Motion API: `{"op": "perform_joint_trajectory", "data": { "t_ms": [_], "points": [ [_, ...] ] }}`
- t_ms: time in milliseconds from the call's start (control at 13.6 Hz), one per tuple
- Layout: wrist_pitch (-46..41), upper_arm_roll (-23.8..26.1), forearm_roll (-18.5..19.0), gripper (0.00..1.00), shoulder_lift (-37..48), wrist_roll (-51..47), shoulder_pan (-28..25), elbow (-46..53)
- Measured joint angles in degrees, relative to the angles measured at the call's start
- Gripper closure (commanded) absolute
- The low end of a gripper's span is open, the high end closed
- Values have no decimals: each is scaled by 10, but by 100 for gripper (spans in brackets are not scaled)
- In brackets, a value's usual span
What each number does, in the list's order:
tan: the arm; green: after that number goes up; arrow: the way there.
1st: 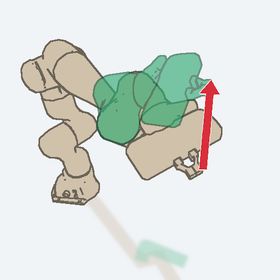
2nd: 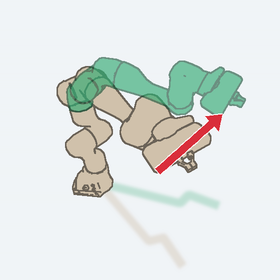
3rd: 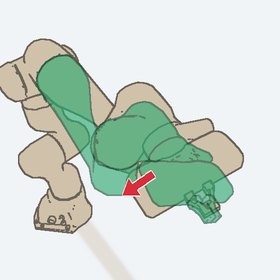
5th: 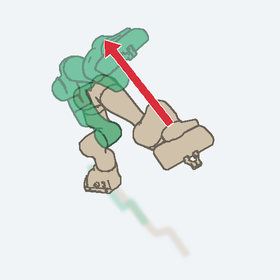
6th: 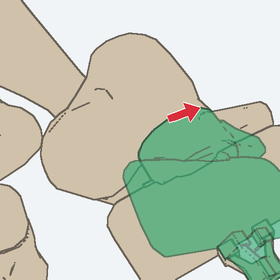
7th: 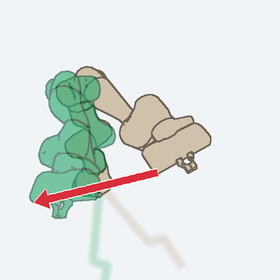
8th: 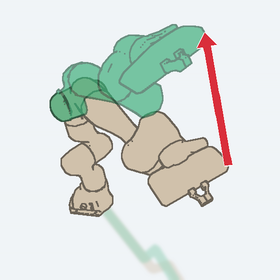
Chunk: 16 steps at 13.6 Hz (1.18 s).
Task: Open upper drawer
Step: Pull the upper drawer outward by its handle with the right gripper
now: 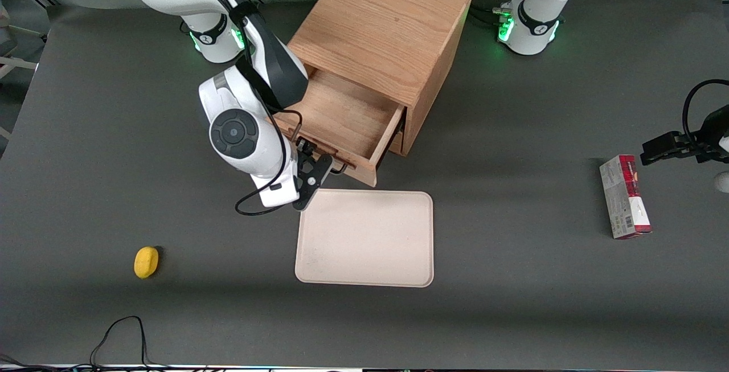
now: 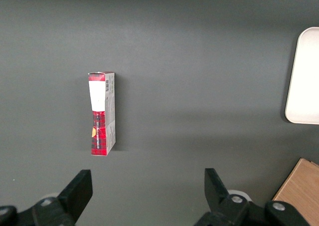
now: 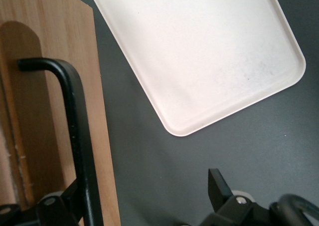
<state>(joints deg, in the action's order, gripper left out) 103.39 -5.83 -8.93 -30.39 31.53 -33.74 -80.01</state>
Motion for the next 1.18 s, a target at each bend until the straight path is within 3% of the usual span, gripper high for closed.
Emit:
{"op": "perform_joint_trajectory", "data": {
  "t_ms": [1178],
  "points": [
    [-14,2,-8,0,-63,6,42,98]
  ]
}}
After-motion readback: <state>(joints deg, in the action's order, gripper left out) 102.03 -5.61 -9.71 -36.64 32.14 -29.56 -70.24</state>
